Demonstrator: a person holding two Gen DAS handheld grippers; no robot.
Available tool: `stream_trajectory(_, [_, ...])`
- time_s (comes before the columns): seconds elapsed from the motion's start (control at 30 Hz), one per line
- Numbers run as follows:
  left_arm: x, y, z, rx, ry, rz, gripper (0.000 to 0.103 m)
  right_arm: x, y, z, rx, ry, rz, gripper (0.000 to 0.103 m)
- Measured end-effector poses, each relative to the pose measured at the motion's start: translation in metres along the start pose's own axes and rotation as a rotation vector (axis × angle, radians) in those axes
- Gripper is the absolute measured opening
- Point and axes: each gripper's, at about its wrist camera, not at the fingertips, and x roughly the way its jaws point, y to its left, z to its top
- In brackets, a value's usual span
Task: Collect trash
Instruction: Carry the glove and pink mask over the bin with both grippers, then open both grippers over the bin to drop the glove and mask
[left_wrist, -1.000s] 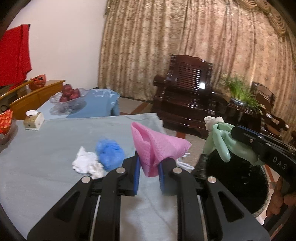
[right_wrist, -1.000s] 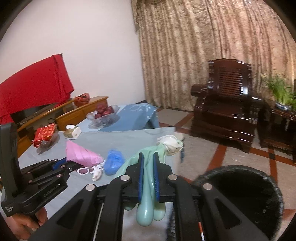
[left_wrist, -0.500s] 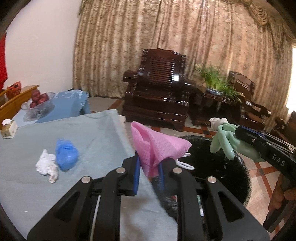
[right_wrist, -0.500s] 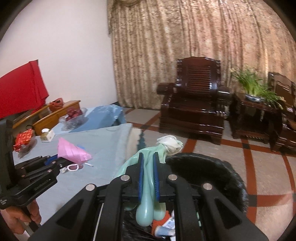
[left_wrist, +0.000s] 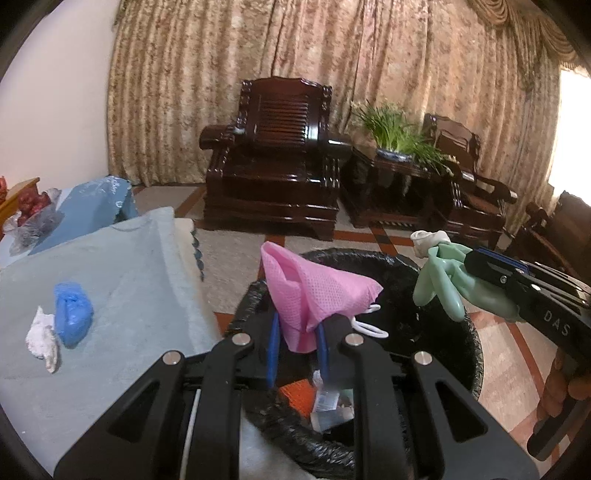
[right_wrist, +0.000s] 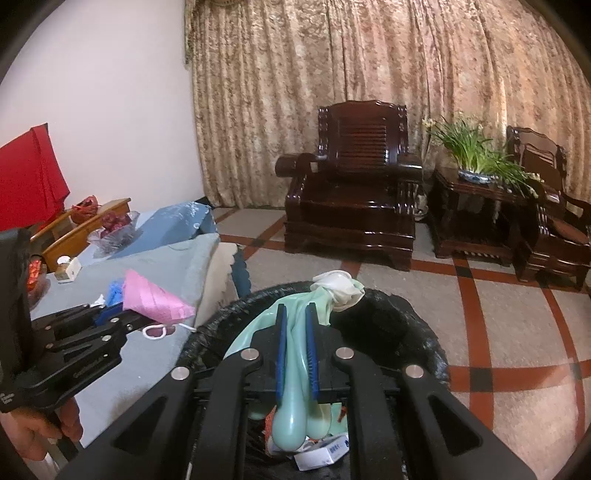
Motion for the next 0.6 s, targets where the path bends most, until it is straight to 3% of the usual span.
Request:
stream_trajectory(0.37, [0.03,-0.021,-0.004,0.032,0.045,-0.044,0.022,0.015,-0.02,-0.018,0.024,0.052,-0.024,0.011])
stream_trajectory(0.5, [0.034,-0.021,-0.009,0.022,0.067,-0.075,0.051,0.016,-0.028,-0.024,0.04,0.07,-0.046,0.024])
stream_trajectory(0.53, [0.035,-0.02,-0.01,0.023,0.074,-0.078,0.055,0.015,-0.028,-0.024,0.041,0.07,-0.047,0.027])
stream_trajectory(0.6, [0.036,-0.018,-0.014,0.022,0.089,-0.092,0.06,0.012,-0.03,-0.025,0.041,0.062,-0.057,0.044])
